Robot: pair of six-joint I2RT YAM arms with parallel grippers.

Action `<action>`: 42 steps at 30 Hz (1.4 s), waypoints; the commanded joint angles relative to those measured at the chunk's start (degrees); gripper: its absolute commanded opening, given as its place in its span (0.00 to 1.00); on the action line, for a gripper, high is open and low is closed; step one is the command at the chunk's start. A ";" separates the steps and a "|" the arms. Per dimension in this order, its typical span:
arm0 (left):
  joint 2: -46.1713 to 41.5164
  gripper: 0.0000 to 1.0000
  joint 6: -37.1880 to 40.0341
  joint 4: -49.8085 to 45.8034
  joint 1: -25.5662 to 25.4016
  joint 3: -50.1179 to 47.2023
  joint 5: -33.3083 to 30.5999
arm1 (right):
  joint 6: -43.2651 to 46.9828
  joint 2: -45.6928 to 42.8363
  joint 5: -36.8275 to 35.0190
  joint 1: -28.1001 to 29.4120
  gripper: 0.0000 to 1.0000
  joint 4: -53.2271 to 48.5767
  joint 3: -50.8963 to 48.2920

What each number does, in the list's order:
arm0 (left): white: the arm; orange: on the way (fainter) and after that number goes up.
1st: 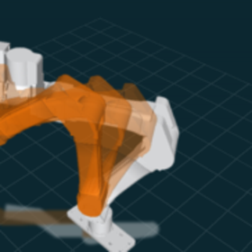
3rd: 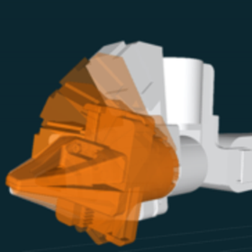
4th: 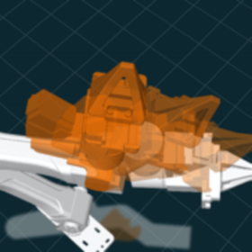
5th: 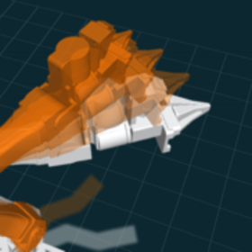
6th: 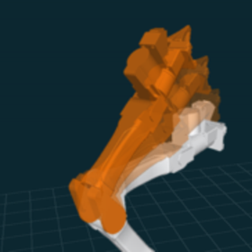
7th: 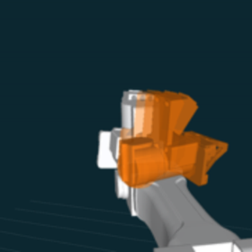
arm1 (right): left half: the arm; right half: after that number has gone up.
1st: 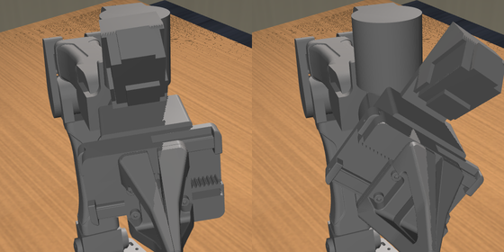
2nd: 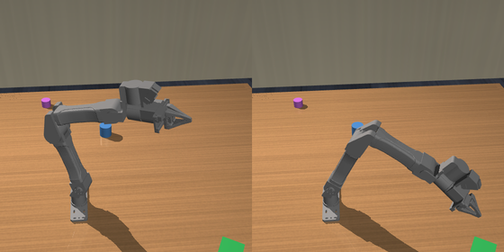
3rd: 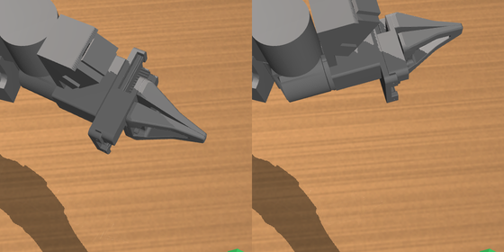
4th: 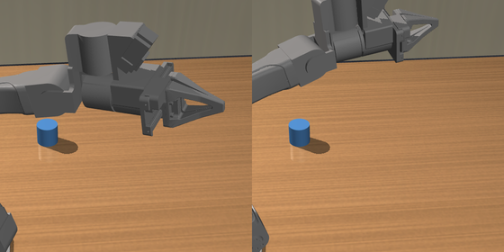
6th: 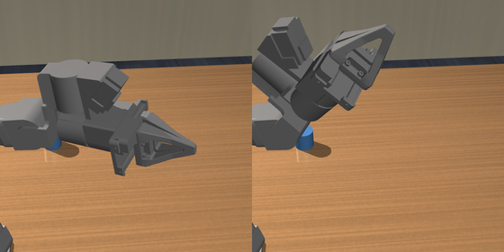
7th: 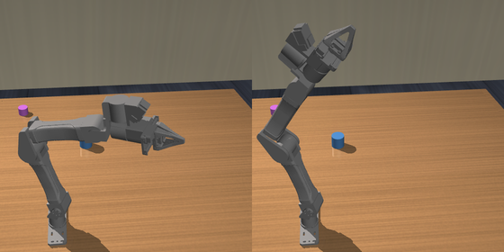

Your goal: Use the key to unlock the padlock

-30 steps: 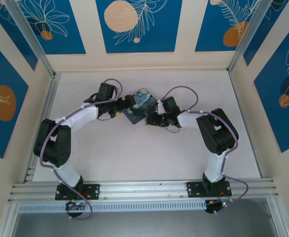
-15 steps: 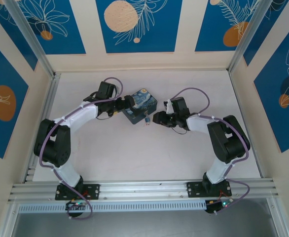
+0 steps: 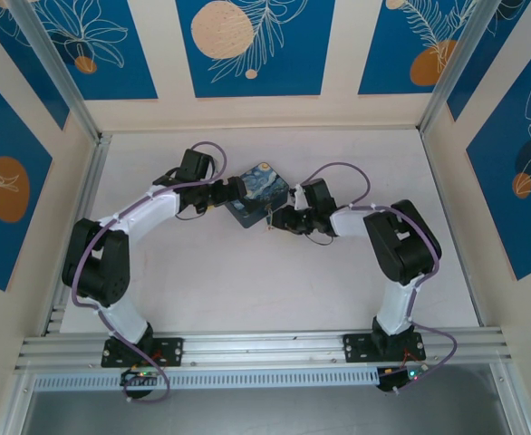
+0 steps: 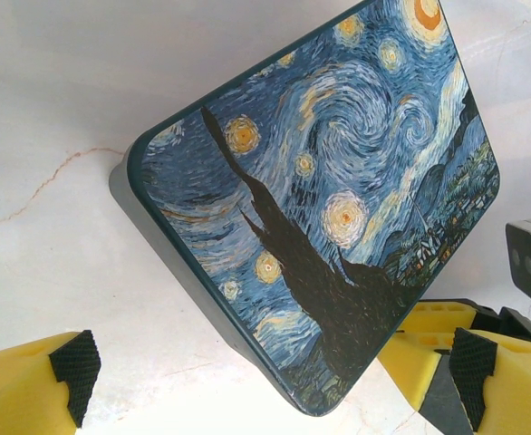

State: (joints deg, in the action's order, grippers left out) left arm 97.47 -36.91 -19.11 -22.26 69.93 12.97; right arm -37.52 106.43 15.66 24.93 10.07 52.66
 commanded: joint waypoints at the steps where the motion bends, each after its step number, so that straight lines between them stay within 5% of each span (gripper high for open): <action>1: -0.21 1.00 0.57 -0.75 0.02 0.96 0.18 | -0.56 1.53 0.90 0.30 0.34 1.25 2.11; 27: 1.01 1.00 -0.43 0.33 0.02 1.39 1.68 | 1.31 6.03 -0.01 1.25 0.29 -0.57 5.15; 42: 1.14 1.00 -0.54 -0.81 0.03 0.93 -1.02 | -0.08 3.86 -0.54 1.01 0.02 0.73 1.83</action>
State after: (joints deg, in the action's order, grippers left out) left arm 97.69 -37.10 -18.96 -22.26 69.93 13.37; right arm -37.52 111.53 15.46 25.91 11.73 56.82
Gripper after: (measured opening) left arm 0.999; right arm 0.111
